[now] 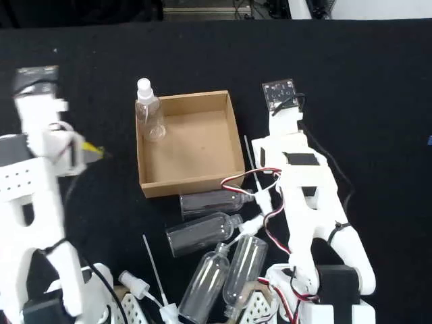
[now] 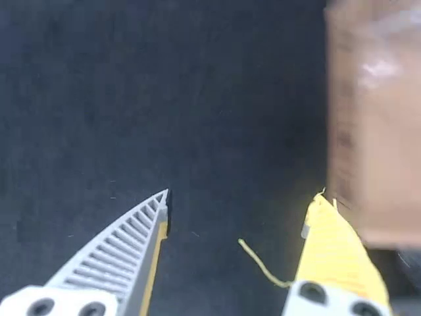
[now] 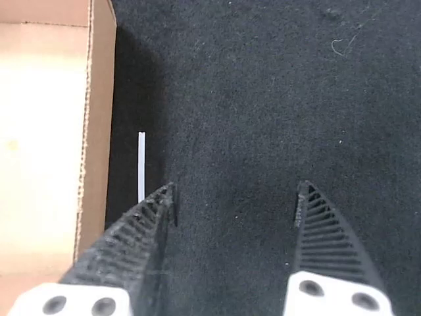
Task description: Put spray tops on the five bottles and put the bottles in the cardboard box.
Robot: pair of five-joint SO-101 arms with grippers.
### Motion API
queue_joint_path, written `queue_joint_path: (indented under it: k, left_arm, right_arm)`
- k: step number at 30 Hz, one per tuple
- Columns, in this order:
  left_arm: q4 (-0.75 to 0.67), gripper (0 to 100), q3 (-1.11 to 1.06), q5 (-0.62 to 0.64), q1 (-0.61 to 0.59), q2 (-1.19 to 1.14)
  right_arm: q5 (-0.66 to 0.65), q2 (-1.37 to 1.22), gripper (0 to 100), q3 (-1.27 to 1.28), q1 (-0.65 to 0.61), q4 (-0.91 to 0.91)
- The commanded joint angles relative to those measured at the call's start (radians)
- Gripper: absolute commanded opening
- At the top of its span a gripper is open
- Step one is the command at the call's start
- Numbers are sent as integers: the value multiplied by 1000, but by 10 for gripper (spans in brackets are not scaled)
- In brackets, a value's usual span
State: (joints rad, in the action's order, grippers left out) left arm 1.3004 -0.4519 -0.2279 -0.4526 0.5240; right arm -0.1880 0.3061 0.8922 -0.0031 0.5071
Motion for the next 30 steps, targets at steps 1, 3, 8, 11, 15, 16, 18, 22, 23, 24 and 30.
queue_joint_path:
  k: [1,3,8,11,15,16,18,22,23,24,30]
  left_arm:
    - [-61,298,-76,6,-50,3]
    - [-60,264,-108,12,-47,-2]
    - [-69,146,-170,72,124,-6]
    - [-63,198,-166,127,249,-8]
    - [-115,223,-156,187,306,-20]
    - [-138,223,-156,201,306,-37]
    - [-175,223,-148,232,306,-92]
    - [-155,223,-81,290,302,-195]
    - [-126,221,-53,295,294,-206]
    - [-92,207,-27,299,275,-209]
    - [190,149,84,183,252,-207]
  right_arm:
    - [8,53,265,-4,20,-26]
    - [8,53,265,-4,20,-26]
    - [8,53,265,-5,20,-26]
    - [8,53,265,-5,20,-26]
    - [8,53,265,-5,20,-26]
    - [8,53,265,-5,20,-26]
    - [8,53,265,-5,20,-26]
    - [8,53,265,-5,20,-26]
    - [8,53,265,-5,20,-26]
    - [8,53,265,-5,20,-26]
    - [8,53,265,-5,20,-26]
